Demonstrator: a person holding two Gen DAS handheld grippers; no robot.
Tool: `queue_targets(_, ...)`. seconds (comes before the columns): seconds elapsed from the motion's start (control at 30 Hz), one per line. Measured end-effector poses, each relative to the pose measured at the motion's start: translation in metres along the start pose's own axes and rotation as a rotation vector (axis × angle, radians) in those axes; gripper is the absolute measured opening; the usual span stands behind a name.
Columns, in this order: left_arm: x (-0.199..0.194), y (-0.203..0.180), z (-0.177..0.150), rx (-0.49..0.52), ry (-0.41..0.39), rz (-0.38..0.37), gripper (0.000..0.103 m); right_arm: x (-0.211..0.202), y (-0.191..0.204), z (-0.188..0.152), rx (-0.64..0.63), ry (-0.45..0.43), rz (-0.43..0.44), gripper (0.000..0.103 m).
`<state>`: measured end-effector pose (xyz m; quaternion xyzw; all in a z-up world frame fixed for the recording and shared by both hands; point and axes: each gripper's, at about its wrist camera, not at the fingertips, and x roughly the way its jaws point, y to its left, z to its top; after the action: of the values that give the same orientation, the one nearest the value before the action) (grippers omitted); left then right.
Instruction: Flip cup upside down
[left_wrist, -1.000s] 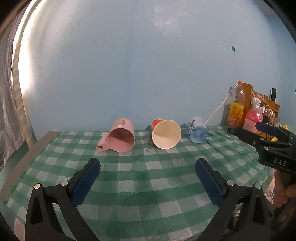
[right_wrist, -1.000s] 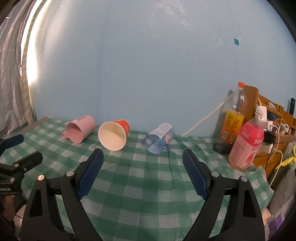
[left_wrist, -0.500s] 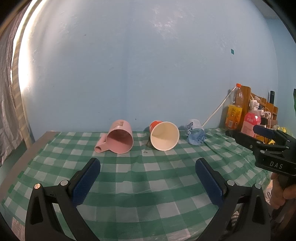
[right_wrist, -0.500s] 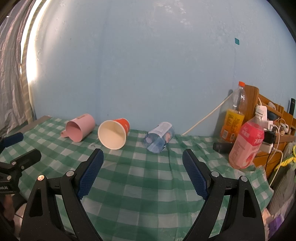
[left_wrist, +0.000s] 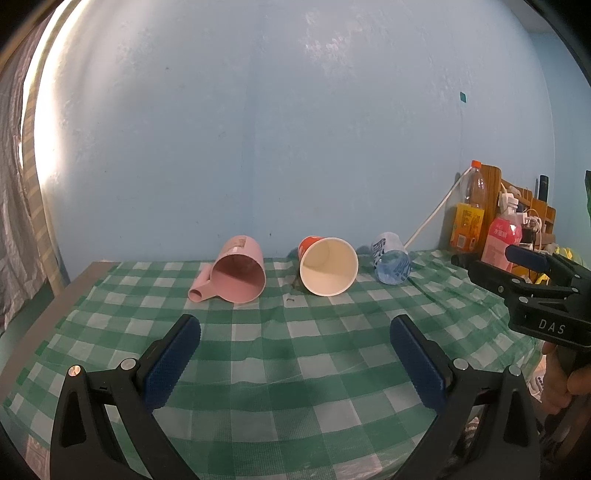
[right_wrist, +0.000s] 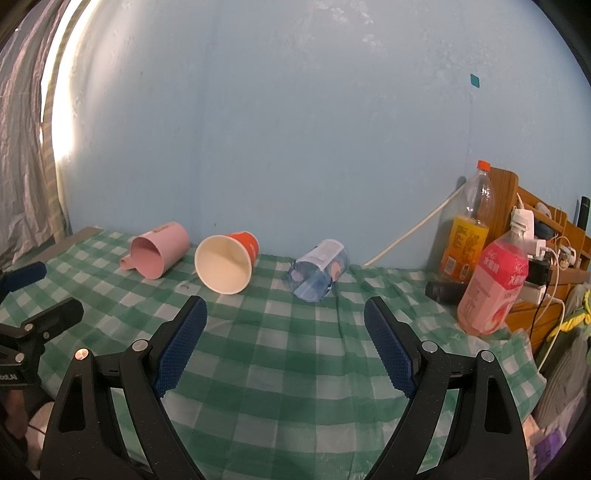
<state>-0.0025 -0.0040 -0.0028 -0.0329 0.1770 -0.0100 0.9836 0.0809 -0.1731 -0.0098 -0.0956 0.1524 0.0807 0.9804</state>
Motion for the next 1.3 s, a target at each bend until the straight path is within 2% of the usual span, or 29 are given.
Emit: queue_targets(1.3,0.0088,-0.0038,-0.0006,0.019,0.045,-0.01,0.103,0.0051,0.0023,-0.0019,0.003,0.021,0.006,0.086)
